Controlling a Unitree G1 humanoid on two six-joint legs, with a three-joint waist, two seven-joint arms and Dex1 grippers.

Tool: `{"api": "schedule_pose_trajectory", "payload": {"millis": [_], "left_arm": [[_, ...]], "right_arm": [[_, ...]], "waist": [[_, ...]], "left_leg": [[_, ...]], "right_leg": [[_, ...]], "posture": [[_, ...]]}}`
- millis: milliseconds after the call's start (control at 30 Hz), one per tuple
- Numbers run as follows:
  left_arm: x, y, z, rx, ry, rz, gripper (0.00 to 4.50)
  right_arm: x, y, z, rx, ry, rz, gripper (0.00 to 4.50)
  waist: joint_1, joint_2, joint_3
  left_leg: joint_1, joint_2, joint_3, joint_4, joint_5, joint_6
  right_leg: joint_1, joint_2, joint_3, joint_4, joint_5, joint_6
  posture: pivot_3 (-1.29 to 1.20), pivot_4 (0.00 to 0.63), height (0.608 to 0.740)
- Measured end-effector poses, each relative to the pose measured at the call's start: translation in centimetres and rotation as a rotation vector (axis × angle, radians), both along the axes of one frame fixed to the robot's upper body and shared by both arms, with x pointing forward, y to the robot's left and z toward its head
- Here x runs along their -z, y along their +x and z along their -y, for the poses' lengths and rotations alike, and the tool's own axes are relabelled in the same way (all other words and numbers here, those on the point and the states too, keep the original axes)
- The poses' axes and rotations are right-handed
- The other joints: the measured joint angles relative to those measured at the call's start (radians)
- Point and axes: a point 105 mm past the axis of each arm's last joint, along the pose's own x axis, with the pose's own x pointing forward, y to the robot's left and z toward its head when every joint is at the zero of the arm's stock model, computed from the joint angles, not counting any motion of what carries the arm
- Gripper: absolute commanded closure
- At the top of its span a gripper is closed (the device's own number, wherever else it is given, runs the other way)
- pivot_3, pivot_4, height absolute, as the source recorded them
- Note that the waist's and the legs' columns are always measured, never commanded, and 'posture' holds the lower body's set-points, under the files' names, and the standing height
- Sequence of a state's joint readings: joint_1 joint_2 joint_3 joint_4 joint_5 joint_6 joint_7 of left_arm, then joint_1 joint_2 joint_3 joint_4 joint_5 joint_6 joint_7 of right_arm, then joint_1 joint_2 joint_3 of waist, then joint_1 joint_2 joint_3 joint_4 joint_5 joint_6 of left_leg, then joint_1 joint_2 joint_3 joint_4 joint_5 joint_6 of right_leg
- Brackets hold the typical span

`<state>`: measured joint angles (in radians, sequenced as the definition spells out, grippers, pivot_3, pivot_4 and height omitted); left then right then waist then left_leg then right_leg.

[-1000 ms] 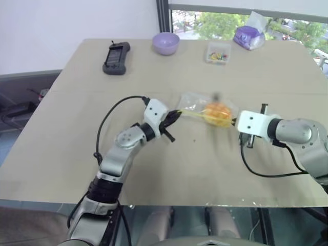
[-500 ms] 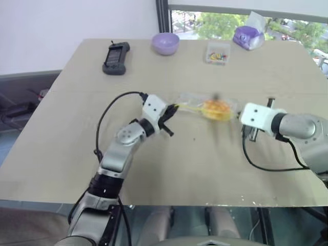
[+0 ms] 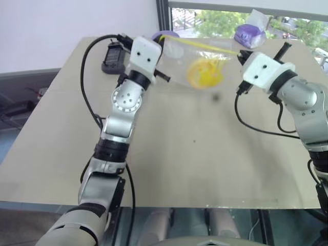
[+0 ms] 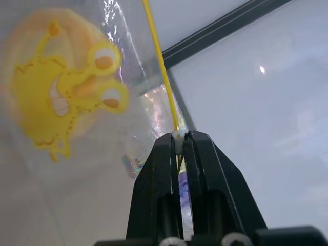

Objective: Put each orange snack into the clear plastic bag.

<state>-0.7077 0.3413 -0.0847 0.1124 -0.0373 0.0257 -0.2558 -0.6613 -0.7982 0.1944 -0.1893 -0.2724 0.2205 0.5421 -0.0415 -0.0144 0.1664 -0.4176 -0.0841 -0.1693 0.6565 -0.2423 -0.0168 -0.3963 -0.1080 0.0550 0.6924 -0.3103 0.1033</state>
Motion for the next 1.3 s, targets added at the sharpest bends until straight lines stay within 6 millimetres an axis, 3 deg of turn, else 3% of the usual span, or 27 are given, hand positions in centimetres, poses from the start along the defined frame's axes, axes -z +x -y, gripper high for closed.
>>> {"api": "schedule_pose_trajectory", "payload": {"millis": [67, 100, 133, 233, 267, 333, 467, 600, 733, 800, 900, 933, 1067, 1300], "left_arm": [[5.2, -0.9, 0.3, 0.093, 0.003, -0.213, 4.5], [6.4, -1.3, 0.5, 0.117, 0.001, -0.266, 4.5], [9.5, -3.0, 1.0, 0.219, -0.017, -0.429, 4.5], [10.7, -4.7, 1.1, 0.295, -0.023, -0.525, 4.5], [11.0, -5.3, 1.1, 0.318, -0.019, -0.554, 4.19], [11.2, -5.4, 0.9, 0.306, -0.014, -0.574, 3.61], [10.7, -4.7, -1.3, 0.219, -0.042, -0.566, 1.76], [10.1, -5.4, -1.8, 0.274, -0.102, -0.595, 1.76], [9.2, -8.2, -2.3, 0.381, -0.085, -0.653, 1.76], [9.2, -10.2, -4.1, 0.398, -0.064, -0.725, 1.76], [9.3, -11.6, -7.5, 0.333, -0.045, -0.784, 1.76], [9.2, -12.6, -10.2, 0.263, -0.034, -0.813, 1.76], [8.5, -14.3, -13.3, 0.196, -0.024, -0.834, 1.76], [7.0, -15.3, -15.0, 0.161, 0.038, -0.792, 1.76]], "right_arm": [[2.8, -0.5, 0.9, 0.008, -0.034, -0.142, 4.43], [3.5, -0.6, 1.1, 0.01, -0.04, -0.175, 4.43], [5.5, -1.3, 1.8, 0.019, -0.059, -0.29, 4.43], [7.0, -2.1, 2.2, 0.017, -0.064, -0.393, 4.43], [7.5, -2.5, 2.3, 0.013, -0.067, -0.433, 4.12], [7.9, -2.8, 2.5, 0.019, -0.058, -0.476, 3.49], [8.3, -3.6, 4.3, 0.073, -0.017, -0.583, 1.62], [9.6, -5.6, 4.4, 0.028, 0.089, -0.745, 1.62], [8.2, -7.6, 5.7, -0.034, 0.283, -0.847, 1.62], [7.6, -8.7, 7.4, -0.048, 0.376, -0.851, 1.62], [7.4, -9.6, 9.0, -0.076, 0.457, -0.799, 1.62], [8.7, -10.7, 10.6, -0.054, 0.518, -0.86, 1.62], [10.0, -11.5, 13.2, -0.025, 0.597, -0.877, 1.62], [9.0, -11.8, 15.9, -0.013, 0.658, -0.856, 1.62]], "waist": [[-0.002, 0.0, 0.0], [-0.003, 0.0, 0.0], [-0.002, 0.0, 0.0], [-0.001, 0.0, 0.0], [0.0, 0.0, 0.0], [0.001, 0.0, 0.0], [0.005, 0.0, 0.0], [0.006, 0.0, 0.0], [0.005, 0.0, 0.0], [0.005, 0.0, 0.0], [0.005, 0.001, 0.0], [0.006, 0.002, 0.0], [0.01, 0.002, 0.001], [0.009, 0.004, 0.001]], "left_leg": [[0.0, 0.0, 0.0, 0.0, 0.0, 0.0], [0.0, 0.001, 0.0, 0.0, 0.0, 0.0], [0.001, 0.001, 0.0, 0.0, 0.0, 0.0], [0.002, 0.002, 0.0, 0.001, 0.0, 0.0], [0.002, 0.002, 0.0, 0.001, 0.0, 0.0], [0.003, 0.001, 0.0, 0.001, 0.0, 0.0], [0.003, 0.002, -0.001, 0.001, 0.0, 0.0], [0.001, 0.002, -0.001, 0.001, 0.0, 0.0], [0.002, 0.003, 0.0, 0.0, 0.0, 0.0], [0.004, 0.003, 0.0, -0.002, 0.0, 0.0], [0.005, 0.005, 0.001, -0.002, -0.002, 0.004], [0.007, 0.005, 0.001, -0.002, -0.003, 0.004], [0.021, 0.005, 0.003, -0.007, -0.003, 0.005], [0.022, 0.009, 0.009, -0.008, -0.003, 0.005]], "right_leg": [[0.0, 0.001, 0.001, 0.001, 0.0, 0.0], [0.0, 0.001, 0.001, 0.002, 0.0, 0.0], [0.0, 0.001, 0.001, 0.002, 0.0, 0.0], [0.0, 0.001, 0.001, 0.003, 0.0, 0.0], [0.001, 0.001, 0.001, 0.003, 0.0, 0.0], [0.002, 0.001, 0.0, 0.003, 0.0, 0.0], [0.002, 0.001, 0.0, 0.003, 0.0, 0.0], [0.002, 0.001, 0.0, 0.001, 0.0, 0.0], [0.002, 0.001, 0.0, 0.0, 0.0, 0.0], [0.002, 0.001, 0.001, 0.001, 0.0, -0.001], [0.003, 0.003, 0.001, 0.002, 0.0, -0.001], [0.005, 0.002, 0.001, 0.002, 0.0, -0.001], [0.02, 0.002, 0.001, -0.004, 0.0, -0.001], [0.02, 0.004, 0.001, -0.007, 0.001, -0.002]], "posture": [[0.0, 0.15, 0.74], [0.0, 0.15, 0.74], [0.0, 0.15, 0.74], [0.0, 0.15, 0.74], [0.0, 0.15, 0.74], [0.0, 0.15, 0.74], [0.0, 0.15, 0.74], [0.0, 0.15, 0.74], [0.0, 0.15, 0.74], [0.0, 0.15, 0.74], [0.0, 0.15, 0.74], [0.0, 0.15, 0.74], [0.0, 0.15, 0.74], [0.0, 0.15, 0.74]]}}
